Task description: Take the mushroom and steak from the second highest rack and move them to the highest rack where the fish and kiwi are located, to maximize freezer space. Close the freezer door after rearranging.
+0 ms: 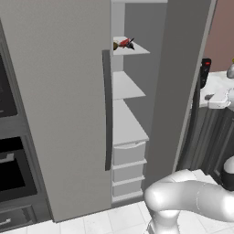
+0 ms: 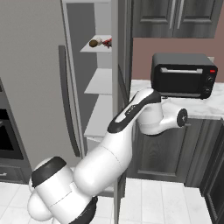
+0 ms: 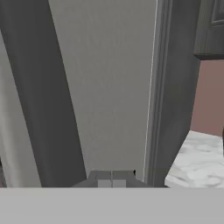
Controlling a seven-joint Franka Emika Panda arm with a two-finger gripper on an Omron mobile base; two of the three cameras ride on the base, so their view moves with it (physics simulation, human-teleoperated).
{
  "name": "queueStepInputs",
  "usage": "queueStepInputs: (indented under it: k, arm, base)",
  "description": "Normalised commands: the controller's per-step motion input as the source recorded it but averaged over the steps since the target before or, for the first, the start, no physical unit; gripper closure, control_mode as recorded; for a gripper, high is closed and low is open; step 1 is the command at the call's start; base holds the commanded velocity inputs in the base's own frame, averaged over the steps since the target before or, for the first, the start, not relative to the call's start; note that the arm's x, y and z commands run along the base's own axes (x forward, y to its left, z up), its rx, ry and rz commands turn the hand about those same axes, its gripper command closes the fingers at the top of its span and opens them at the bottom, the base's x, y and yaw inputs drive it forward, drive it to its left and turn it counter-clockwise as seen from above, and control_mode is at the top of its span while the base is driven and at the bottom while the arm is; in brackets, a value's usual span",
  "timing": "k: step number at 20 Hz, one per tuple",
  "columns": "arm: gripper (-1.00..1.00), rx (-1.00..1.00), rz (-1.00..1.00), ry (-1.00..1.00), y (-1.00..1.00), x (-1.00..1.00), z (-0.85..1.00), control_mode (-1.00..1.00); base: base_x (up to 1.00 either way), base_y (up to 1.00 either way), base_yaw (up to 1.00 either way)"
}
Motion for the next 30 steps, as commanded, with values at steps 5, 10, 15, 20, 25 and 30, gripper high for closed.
queueStepInputs:
  k: [5,10,15,20,25,30]
  arm:
    - [1.00,0.03,0.07,0.00,0.03,0.48,-0.01,-1.00]
    - [1.00,0.00,0.09,0.03,0.33,0.28,-0.03,-1.00]
    - [1.00,0.00,0.10,0.00,0.59,0.02,-0.01,-1.00]
    - [1.00,0.00,0.13,0.00,0.82,-0.01,0.00,-1.00]
    - [1.00,-0.01,0.03,-0.04,1.00,-0.25,0.00,-1.00]
    - [1.00,-0.01,-0.09,-0.02,1.00,-0.02,0.07,-1.00]
  base:
    - [0.00,0.00,0.00]
    - [0.00,0.00,0.00]
    - [0.00,0.00,0.00]
    - [0.00,0.00,0.00]
    - [0.00,0.00,0.00]
    - [0.00,0.00,0.00]
